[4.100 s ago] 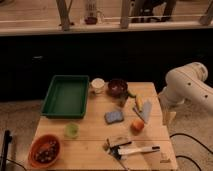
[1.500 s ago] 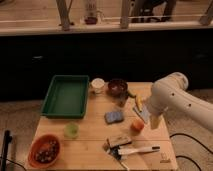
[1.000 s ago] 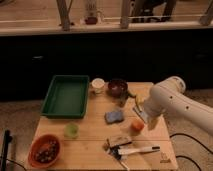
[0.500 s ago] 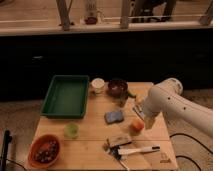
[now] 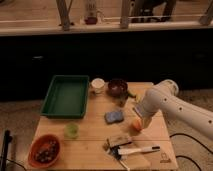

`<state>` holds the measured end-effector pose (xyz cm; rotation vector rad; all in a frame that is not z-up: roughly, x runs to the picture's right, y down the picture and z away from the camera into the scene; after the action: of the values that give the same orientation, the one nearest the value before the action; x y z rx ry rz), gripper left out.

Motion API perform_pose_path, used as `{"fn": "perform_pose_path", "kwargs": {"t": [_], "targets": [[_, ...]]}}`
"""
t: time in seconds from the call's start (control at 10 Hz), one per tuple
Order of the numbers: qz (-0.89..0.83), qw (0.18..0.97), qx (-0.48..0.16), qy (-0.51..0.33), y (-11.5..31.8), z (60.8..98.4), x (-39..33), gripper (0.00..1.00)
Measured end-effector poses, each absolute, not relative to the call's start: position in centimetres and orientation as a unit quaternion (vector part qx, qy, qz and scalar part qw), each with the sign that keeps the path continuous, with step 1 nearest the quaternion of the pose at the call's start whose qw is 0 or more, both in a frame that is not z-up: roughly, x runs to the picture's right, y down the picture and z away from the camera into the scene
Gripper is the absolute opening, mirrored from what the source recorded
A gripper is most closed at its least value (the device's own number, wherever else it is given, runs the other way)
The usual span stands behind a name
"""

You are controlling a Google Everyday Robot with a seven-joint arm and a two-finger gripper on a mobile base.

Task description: Place apple in paper cup

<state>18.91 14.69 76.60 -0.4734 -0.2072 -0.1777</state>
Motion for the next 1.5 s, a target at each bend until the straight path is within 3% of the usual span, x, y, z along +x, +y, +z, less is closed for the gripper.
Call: {"fn": "perform_pose_path", "kwargs": {"t": [0.4,0.8,1.5], "targets": [[-0.067,0.963,-0.237,-0.113,15.4,76.4,20.4,0.8],[-0.031,0.957,-0.261,-0.121,20.4,75.0,23.0,0.8],[-0.085,0.943,-0.254,-0.196,19.2,77.9,20.7,0.8]]}}
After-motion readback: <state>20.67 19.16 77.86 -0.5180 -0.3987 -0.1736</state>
